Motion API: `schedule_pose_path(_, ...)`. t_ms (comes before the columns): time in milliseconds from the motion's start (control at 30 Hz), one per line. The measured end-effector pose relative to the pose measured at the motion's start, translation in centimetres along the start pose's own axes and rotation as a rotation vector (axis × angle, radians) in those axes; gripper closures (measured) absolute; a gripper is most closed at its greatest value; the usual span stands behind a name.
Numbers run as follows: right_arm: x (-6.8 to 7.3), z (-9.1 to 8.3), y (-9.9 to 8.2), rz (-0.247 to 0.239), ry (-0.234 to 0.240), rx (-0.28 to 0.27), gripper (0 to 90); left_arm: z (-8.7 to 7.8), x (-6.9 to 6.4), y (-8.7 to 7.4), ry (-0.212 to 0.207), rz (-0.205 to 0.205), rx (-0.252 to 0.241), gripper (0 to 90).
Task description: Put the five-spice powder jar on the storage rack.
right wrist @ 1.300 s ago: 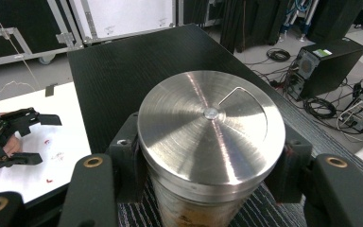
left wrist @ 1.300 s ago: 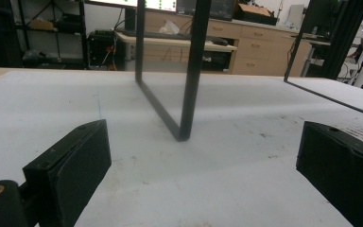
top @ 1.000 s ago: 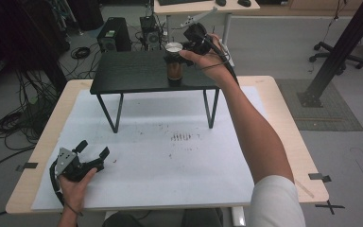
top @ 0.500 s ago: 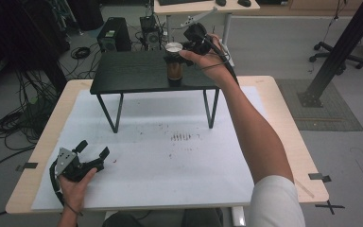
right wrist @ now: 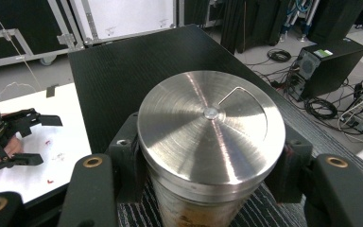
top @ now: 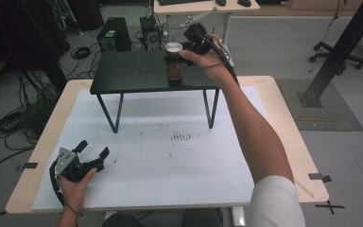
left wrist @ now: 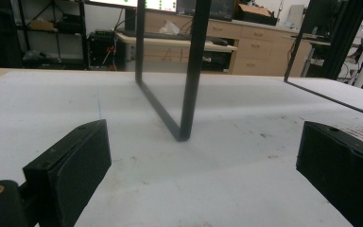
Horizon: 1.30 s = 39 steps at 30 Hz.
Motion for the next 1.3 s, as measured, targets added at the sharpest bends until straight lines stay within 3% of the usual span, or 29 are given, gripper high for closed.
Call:
schedule_pose_path(500,0.1,-0.6,-0.1,-0.001,-0.020,-0.001,27.6,0.0,0.0,0.0,0.003,0.001,0.001,4.3)
schedule_pose_path(1300,0.7,-3.1,-0.7,0.009,-0.046,-0.008,21.1,0.0,0.0,0.0,0.003,0.002,0.003,4.3)
Point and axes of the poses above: each handheld gripper's, and its own axes: z roughly forward along the jaws, y roughly out of its top, x roughly to its left, the point moved 6 cm from there along z, roughly forward along the jaws, and after that the axes turned 8 degrees about -x, right-handed, at the moved point
